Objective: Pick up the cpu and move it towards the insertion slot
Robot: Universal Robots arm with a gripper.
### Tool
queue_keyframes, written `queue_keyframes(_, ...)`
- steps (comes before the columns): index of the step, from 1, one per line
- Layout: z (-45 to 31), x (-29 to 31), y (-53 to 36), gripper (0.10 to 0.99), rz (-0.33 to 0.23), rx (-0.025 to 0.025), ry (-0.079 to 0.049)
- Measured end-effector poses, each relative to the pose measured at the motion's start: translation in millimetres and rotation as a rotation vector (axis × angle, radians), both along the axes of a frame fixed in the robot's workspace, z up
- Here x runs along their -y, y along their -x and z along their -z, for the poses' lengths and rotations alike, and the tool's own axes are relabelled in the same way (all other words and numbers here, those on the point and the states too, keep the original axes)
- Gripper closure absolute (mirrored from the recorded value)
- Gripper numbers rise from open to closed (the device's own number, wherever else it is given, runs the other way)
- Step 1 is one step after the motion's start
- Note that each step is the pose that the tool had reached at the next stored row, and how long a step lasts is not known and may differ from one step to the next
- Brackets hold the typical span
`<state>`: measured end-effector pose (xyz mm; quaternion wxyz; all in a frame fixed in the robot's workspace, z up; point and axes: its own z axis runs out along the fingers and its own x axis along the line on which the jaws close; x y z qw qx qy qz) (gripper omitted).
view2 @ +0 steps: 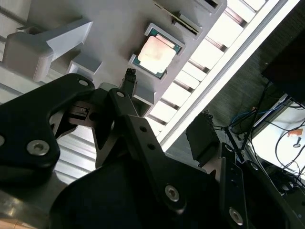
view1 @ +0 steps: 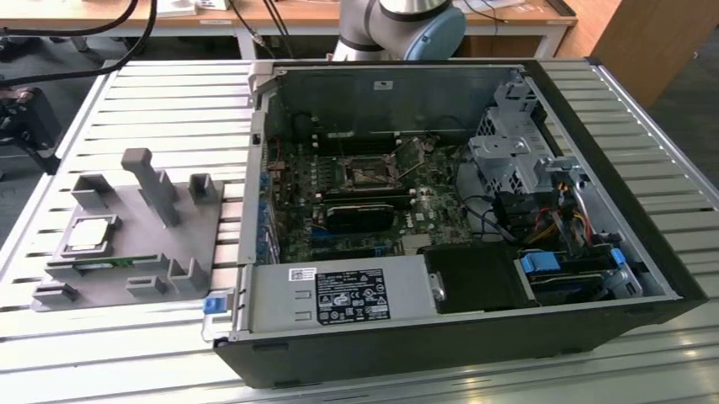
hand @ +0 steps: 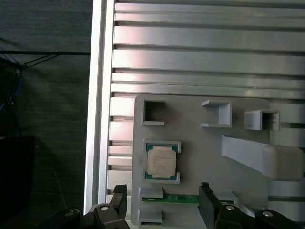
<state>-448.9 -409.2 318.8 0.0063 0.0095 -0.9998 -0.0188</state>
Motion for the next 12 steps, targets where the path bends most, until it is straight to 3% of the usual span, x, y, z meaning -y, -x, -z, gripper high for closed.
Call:
queue_keyframes(5,5.7,0.0,0.0,0.38,0.0,-0.0022,0.0)
queue_keyframes(12,13.4,0.1,0.0,0.38,0.0,-0.0107,0.0)
